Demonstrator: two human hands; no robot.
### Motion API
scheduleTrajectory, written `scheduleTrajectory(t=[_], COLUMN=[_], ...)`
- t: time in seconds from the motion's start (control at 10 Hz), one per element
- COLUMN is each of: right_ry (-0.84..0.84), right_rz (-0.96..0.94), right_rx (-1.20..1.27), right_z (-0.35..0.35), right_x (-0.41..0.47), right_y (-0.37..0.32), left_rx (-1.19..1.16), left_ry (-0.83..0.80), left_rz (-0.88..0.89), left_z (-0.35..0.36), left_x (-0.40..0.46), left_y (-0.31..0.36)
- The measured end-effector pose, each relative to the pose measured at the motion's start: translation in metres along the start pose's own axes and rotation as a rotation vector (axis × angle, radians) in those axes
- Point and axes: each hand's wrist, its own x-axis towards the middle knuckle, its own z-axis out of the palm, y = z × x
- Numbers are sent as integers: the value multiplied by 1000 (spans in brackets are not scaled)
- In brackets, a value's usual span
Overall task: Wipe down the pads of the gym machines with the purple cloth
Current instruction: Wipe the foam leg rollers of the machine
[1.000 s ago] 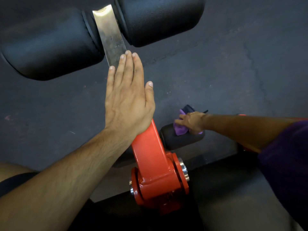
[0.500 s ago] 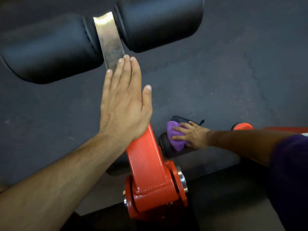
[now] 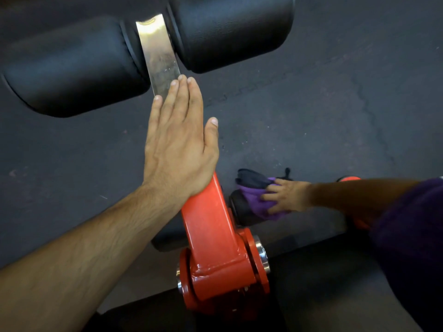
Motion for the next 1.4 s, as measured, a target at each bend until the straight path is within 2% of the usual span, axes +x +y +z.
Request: scheduleTrajectory(t=[0.1, 0.2, 0.3, 0.4, 0.5, 0.6, 0.7, 0.8, 0.9, 1.0, 1.1, 1.2, 1.3, 1.4], right_ry=[-273, -275, 4, 64, -29, -6, -114, -117, -10, -23, -16, -181, -175, 71], right_rz=[93, 247, 280, 162, 128, 52, 47, 200, 162, 32, 139, 324, 369, 312], right_rx=[87, 228, 213, 233, 277, 271, 241, 192, 121, -3, 31, 186, 283, 165], right_z=[9, -1, -15, -36, -45, -34, -17, -3, 0, 14, 16, 0, -17, -26], right_x=[-32, -46, -22, 45, 71, 48, 10, -28, -26, -9, 0, 24, 42, 62], right_y=[11, 8, 0, -12, -18, -5, 6, 5, -13, -28, -7, 28, 46, 33], left_rx=[-1, 1, 0, -3, -1, -1, -4, -7, -6, -2, 0, 3, 6, 8], left_ry=[13, 11, 9, 11, 16, 14, 10, 9, 16, 9, 9, 9, 9, 23], left_rz=[3, -1, 2, 8, -1, 2, 6, 0, 3, 2, 0, 4, -4, 1], left_z=[0, 0, 0, 0, -1, 0, 0, 0, 1, 0, 0, 1, 0, 1], left_x=[1, 1, 0, 1, 0, 1, 1, 0, 1, 1, 1, 1, 1, 1], left_y=[-2, -1, -1, -2, -1, 0, -1, -2, -2, -1, -1, -3, -3, -2])
